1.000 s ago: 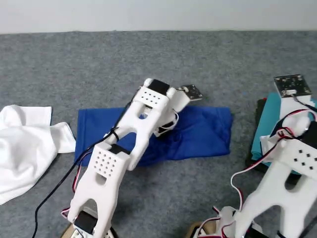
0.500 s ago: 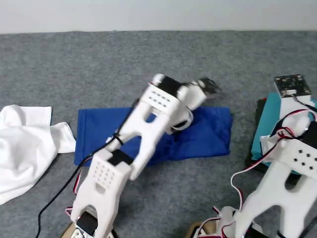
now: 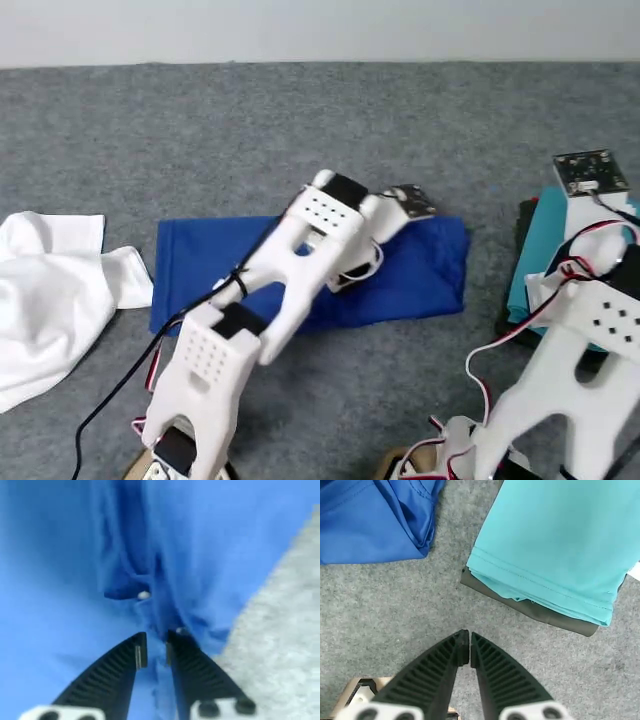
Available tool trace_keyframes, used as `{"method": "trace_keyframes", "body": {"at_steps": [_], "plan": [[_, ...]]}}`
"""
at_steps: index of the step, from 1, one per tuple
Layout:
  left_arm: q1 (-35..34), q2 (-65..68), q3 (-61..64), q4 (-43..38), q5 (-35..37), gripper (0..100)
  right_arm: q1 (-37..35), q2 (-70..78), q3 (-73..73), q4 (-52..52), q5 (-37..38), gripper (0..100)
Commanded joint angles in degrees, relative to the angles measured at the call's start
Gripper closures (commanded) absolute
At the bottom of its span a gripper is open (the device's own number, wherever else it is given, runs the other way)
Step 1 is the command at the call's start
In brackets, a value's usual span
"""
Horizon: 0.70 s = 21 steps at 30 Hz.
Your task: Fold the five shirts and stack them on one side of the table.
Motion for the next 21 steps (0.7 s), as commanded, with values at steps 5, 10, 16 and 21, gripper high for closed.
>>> {"method": "trace_keyframes", "body": {"at_steps": [5,10,16,21], "plan": [[-3.3,1.3,-0.1,-2.9,-0.1,92,-0.7,-1.1,-0.4,1.5,-0.2,99.0],[-3.1,-0.4,-2.9,-0.5,-0.1,92,-0.7,-1.4,-0.4,1.6,-0.2,99.0],[-0.9,-5.5,-12.8,6.6,0.3,92,-0.7,-1.4,-0.4,1.8,-0.3,99.0],[5.1,-11.9,-10.4,6.5,0.4,92,-0.9,-1.4,-0.4,1.8,-0.4,99.0]]}}
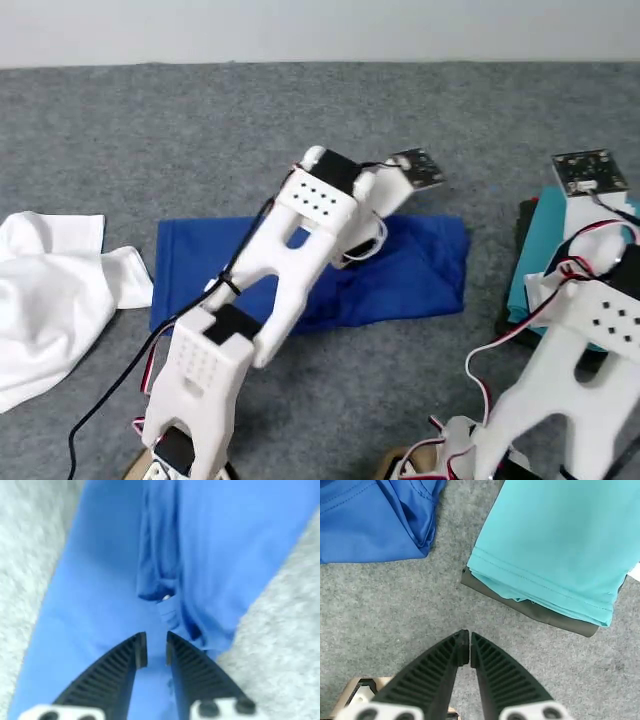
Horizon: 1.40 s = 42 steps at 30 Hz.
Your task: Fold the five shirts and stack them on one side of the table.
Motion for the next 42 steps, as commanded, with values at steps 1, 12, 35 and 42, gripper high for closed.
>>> {"method": "trace_keyframes", "body": {"at_steps": [1,12,35,42], "plan": [[5.2,-7.3,0.7,1.8,0.4,92,-0.7,-1.4,-0.4,1.8,-0.4,99.0],[1.1,-6.4,19.4,-11.1,0.1,92,-0.6,-1.4,-0.4,1.8,-0.4,99.0],[-8.4,-11.7,6.2,0.9,3.6,92,-0.6,-1.5,-0.4,2.1,-0.2,99.0],[-27.8,-17.6,14.4,1.8,7.7,87,-0.6,-1.5,-0.4,2.1,-0.1,99.0]]}}
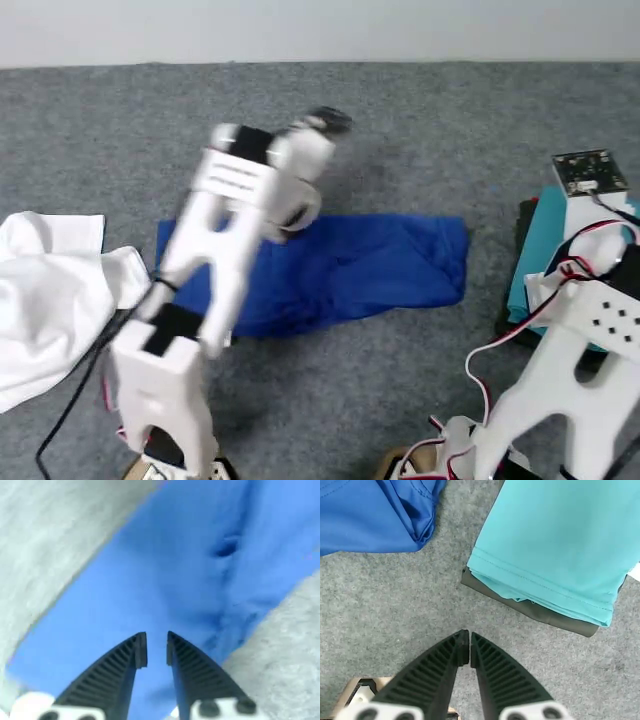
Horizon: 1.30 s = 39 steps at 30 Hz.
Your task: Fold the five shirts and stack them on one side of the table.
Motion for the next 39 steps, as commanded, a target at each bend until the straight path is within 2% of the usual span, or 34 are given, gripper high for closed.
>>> {"method": "trace_keyframes", "body": {"at_steps": [1,4,8,23,28,32,39], "plan": [[-11.9,-6.3,3.5,1.8,2.2,85,-0.6,-1.5,-0.4,2.1,-0.2,99.0],[-20.3,-7.7,6.5,1.7,3.3,79,-0.6,-1.5,-0.4,2.1,-0.2,99.0],[-25.8,-7.2,9.7,1.4,3.2,76,-0.7,-1.5,-0.4,2.1,-0.2,99.0],[-26.5,13.0,10.3,-10.4,3.6,75,-0.5,-1.5,-0.4,2.1,-0.2,99.0],[-26.1,16.7,7.2,-9.6,3.6,75,-0.5,-1.5,-0.6,2.1,-0.1,99.0],[-24.8,21.9,4.3,-8.6,3.7,85,-0.5,-1.5,-0.7,2.1,-0.1,99.0],[-22.9,30.0,-7.5,-0.7,1.0,99,-0.5,-3.9,-0.7,1.8,-0.1,99.0]]}}
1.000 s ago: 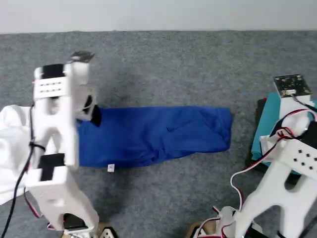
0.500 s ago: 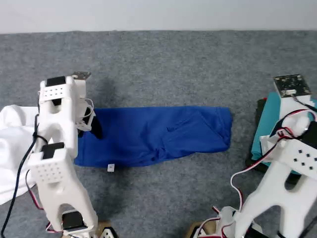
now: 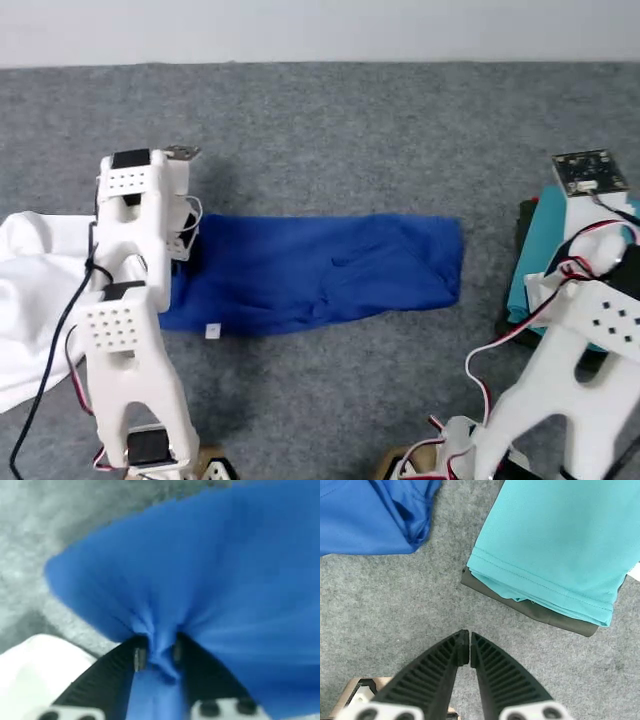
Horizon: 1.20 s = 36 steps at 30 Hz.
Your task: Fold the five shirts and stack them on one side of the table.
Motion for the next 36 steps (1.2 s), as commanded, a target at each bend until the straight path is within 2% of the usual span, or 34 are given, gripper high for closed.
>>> {"method": "trace_keyframes", "body": {"at_steps": [1,5,11,18,22,29,36], "plan": [[0.4,5.2,-5.0,2.5,-2.7,99,-0.5,-3.7,-0.7,1.8,-0.1,99.0],[0.4,3.1,-6.6,3.7,-3.3,99,-0.5,-5.5,-0.7,1.9,0.0,99.0],[2.9,-10.6,-3.9,3.9,-3.1,99,-0.5,-5.7,-0.7,1.8,0.0,99.0],[15.5,-32.0,8.5,3.8,-2.8,99,-0.5,-5.2,-0.4,1.5,0.0,99.0],[23.6,-39.0,9.7,3.7,1.6,99,-0.5,-5.1,-0.4,1.5,0.0,99.0],[36.7,-37.3,3.1,3.5,7.9,99,-0.5,-5.1,-0.3,1.5,0.0,99.0],[45.4,-24.8,-12.9,3.4,10.4,99,-0.5,-5.1,-0.3,1.5,0.0,99.0]]}}
